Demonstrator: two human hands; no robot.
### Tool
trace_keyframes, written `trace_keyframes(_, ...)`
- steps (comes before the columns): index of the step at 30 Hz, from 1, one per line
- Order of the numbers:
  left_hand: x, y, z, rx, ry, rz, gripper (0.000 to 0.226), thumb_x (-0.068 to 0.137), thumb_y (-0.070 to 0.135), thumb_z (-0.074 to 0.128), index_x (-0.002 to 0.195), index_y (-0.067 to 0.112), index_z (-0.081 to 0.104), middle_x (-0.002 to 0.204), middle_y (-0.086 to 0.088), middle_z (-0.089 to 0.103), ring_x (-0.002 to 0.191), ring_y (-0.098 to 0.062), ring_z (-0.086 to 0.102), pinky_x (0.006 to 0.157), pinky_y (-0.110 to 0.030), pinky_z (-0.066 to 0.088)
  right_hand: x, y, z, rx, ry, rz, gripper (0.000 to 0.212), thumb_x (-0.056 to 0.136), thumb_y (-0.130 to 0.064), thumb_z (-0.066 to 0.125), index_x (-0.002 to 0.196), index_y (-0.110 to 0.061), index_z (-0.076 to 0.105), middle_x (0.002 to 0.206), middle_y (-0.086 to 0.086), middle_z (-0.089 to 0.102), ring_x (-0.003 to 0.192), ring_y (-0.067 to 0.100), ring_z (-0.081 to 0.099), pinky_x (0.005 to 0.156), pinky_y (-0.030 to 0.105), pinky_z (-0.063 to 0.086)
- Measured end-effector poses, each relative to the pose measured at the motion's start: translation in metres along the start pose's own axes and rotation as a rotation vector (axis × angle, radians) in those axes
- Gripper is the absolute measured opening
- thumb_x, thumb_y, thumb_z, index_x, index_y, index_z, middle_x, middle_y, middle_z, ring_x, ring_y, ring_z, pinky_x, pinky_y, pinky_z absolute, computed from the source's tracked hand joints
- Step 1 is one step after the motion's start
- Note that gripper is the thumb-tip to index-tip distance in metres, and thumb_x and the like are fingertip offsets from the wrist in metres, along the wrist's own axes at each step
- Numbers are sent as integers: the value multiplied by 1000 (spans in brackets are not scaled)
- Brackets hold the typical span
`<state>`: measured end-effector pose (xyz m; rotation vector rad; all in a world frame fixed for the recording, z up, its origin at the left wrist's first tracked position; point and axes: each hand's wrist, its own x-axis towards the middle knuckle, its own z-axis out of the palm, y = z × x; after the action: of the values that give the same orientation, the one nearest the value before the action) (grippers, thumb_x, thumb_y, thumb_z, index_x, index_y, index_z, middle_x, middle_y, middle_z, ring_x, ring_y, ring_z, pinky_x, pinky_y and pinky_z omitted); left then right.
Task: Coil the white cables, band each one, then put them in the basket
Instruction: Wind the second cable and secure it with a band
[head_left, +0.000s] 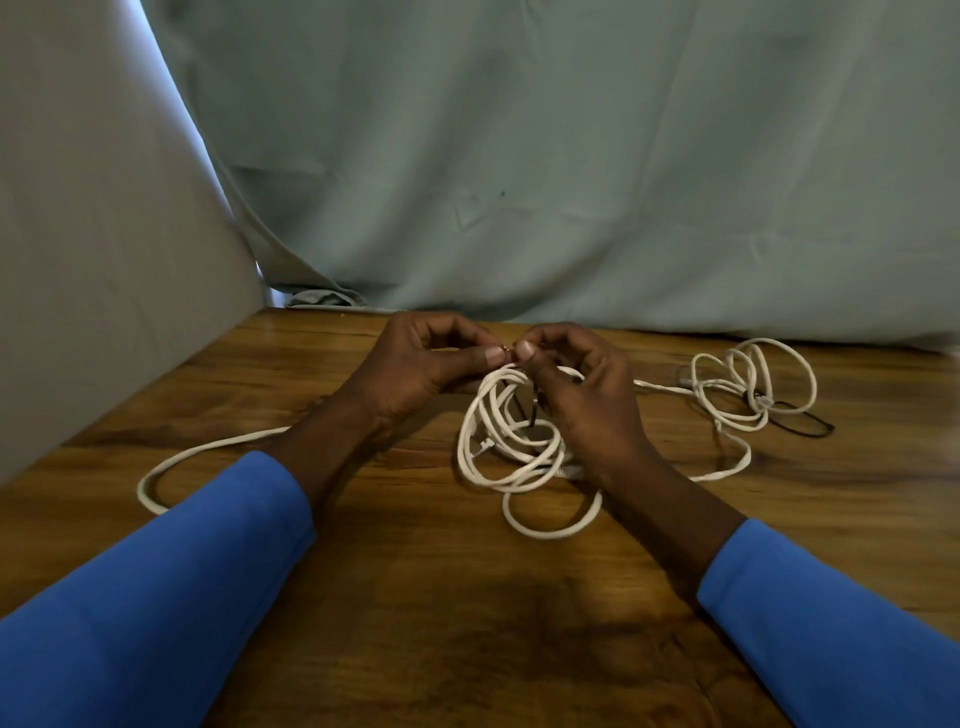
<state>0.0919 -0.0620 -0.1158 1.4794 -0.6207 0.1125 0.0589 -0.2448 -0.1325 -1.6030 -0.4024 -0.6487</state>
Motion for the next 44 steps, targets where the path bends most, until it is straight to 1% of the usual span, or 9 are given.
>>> trace_keyframes(3,2,-3,3,-16,17,-9,18,89,1,73,102,-11,69,91,-19,73,77,-21,72,69,-26,59,3,0,-3,63,11,35,10,95,-15,72,98,-5,70,94,15,75,92,35,74,81,52,62)
trace_keyframes(8,3,-4,9,15,42,53,13,96,5,67,101,-6,71,85,-16,75,74,-21,71,69,-28,60,1,-2,-1,28,-66,50,19,90,-12,77,107,-6,74,97,8,77,95,19,75,80,31,60)
trace_keyframes(12,5,6,12,138,104,182,13,97,5,66,101,-7,70,85,-15,68,68,-14,68,62,-23,57,-1,-3,0,33,-142,85,30,89,-11,79,118,-8,73,103,5,79,101,17,75,87,35,62)
trace_keyframes(20,4,4,11,328,246,305,7,102,11,61,99,6,65,77,-10,70,67,-21,71,62,-32,58,1,-2,0,96,-121,197,18,88,-13,79,106,-9,78,99,7,79,94,24,76,86,46,62)
trace_keyframes(25,8,9,9,637,314,497,6,100,12,58,96,15,59,87,3,59,78,-13,59,68,-28,48,3,-1,1,59,-116,204,16,87,-14,80,103,-12,79,99,4,79,92,18,75,76,28,59)
trace_keyframes(28,9,9,12,523,324,464,5,104,12,53,100,10,56,82,3,62,70,-14,63,63,-33,53,2,-3,2,45,-115,196,18,85,-15,82,102,-11,79,96,3,79,88,14,75,74,24,57)
trace_keyframes(35,11,11,3,305,402,299,8,110,12,40,109,6,45,76,-17,69,53,-17,65,47,-27,51,0,-9,1,-98,-194,124,23,83,-28,85,101,-15,80,94,1,79,87,16,76,82,40,61)
trace_keyframes(40,13,12,4,164,522,129,7,111,16,35,109,12,40,72,-12,66,47,-16,63,41,-25,48,-1,-18,-1,-328,-336,86,54,73,-45,90,120,-25,74,108,-10,77,102,6,72,92,40,59)
trace_keyframes(44,15,10,4,80,601,27,12,112,21,33,109,13,41,72,-8,66,46,-15,64,41,-25,49,-3,-24,-2,-372,-546,77,66,79,-19,88,139,-23,61,115,-9,75,101,5,72,91,32,58)
